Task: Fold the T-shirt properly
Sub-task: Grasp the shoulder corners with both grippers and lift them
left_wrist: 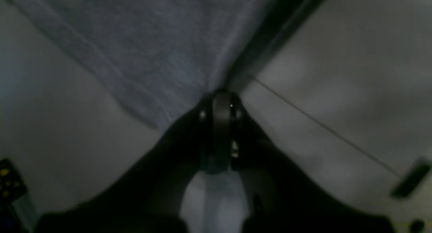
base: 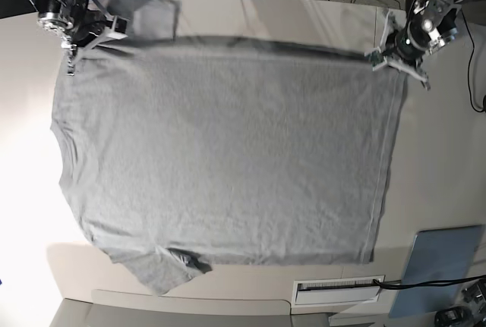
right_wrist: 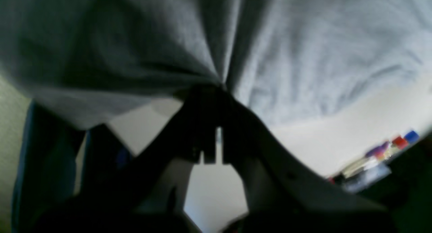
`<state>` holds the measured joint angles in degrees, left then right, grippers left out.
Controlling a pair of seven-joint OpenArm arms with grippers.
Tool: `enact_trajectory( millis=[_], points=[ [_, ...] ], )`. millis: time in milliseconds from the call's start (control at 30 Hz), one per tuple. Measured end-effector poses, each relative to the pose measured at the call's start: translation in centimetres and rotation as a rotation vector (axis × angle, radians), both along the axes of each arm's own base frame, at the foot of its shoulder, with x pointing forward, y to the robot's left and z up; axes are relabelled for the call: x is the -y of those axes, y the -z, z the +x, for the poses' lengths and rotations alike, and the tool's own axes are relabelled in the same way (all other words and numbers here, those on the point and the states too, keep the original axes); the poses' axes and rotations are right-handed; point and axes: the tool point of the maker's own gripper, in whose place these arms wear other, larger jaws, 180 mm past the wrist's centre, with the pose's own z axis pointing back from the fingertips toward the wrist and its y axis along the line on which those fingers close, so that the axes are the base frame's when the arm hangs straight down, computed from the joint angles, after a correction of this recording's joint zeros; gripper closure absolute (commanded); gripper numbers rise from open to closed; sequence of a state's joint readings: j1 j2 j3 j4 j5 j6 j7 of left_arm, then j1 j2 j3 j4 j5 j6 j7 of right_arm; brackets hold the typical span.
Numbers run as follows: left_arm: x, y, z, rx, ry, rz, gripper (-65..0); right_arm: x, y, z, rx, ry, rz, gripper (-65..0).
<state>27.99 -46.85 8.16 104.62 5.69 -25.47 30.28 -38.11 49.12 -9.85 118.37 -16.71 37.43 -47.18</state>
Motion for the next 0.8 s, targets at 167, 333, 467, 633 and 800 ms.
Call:
enact_trajectory(
  millis=[167, 333, 467, 633, 800],
  points=[
    [0.2, -0.4, -3.6, -0.098, 0.042, 0.039, 0.0, 0.2, -0.9, -3.0, -0.043, 0.010, -0.021, 0.0],
    [0.6, -0.9, -5.0, -0.128, 0.056, 0.062, 0.0, 0.4, -2.0, -4.1, -0.041, 0.023, -0.031, 0.0],
    [0.5, -2.5, -3.4, -0.071, 0.048, 0.069, 0.0, 0.5, -3.7, -2.3, 0.062, 0.059, -0.029, 0.0],
    [0.1, -6.0, 0.8, 0.070, -0.105, -0.064, 0.0, 0.8, -6.2, 2.2, 0.260, 0.100, 0.015, 0.0],
    [0.5, -5.4, 1.4, 0.108, -0.156, -0.130, 0.0, 0.4, -7.0, 6.1, 0.380, 0.097, 0.096, 0.0]
  ],
)
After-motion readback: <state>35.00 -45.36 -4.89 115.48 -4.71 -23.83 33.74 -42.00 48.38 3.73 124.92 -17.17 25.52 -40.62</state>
